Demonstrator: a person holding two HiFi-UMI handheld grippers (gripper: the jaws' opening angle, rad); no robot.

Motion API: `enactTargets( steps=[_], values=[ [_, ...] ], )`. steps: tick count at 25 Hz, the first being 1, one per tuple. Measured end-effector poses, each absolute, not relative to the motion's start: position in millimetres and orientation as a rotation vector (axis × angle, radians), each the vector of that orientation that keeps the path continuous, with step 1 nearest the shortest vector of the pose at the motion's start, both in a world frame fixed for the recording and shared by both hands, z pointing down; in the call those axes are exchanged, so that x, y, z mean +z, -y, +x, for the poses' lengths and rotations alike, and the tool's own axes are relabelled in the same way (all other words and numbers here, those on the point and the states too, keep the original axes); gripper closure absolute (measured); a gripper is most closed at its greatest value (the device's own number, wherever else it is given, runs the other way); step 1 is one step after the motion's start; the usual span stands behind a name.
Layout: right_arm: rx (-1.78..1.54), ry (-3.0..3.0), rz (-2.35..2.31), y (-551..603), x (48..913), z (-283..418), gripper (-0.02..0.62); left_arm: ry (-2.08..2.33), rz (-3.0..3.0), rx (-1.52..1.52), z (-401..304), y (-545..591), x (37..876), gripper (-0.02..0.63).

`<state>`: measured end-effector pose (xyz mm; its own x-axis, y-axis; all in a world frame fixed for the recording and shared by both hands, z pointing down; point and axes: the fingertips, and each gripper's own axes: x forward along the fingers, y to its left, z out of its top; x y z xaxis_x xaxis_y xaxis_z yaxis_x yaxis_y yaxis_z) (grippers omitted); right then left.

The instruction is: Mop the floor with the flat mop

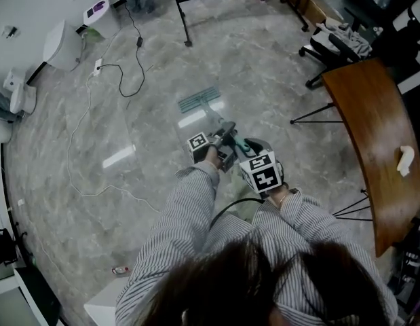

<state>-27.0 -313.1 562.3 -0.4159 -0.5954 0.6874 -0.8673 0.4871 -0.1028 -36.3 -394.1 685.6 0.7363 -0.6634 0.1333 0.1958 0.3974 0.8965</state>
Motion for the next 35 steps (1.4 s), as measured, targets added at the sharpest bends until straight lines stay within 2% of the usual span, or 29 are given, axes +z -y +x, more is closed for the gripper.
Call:
enactTargets(
  steps=[10,15,25,35],
  values=[
    [0.628,2.142,1.186,134.5,560.4,-4.7,0.480,0.477,0.981,-0.616,-12.1,215.3,684.6,0.423],
    [0.634,2.162,1.175,70.7,555.2,41.1,0.480,0.435,0.994,-0.640,30.0,149.1,675.6,0.422],
    [0.579,2.198,1.037,-63.8,551.6,139.2,0.480,0.480,0.934,-0.923,116.8,13.4,673.2,0.425],
    [0.602,2.214,1.010,-132.8,531.3,205.9,0.480,0.401,1.003,-0.851,185.4,-59.7,652.2,0.419]
  ],
)
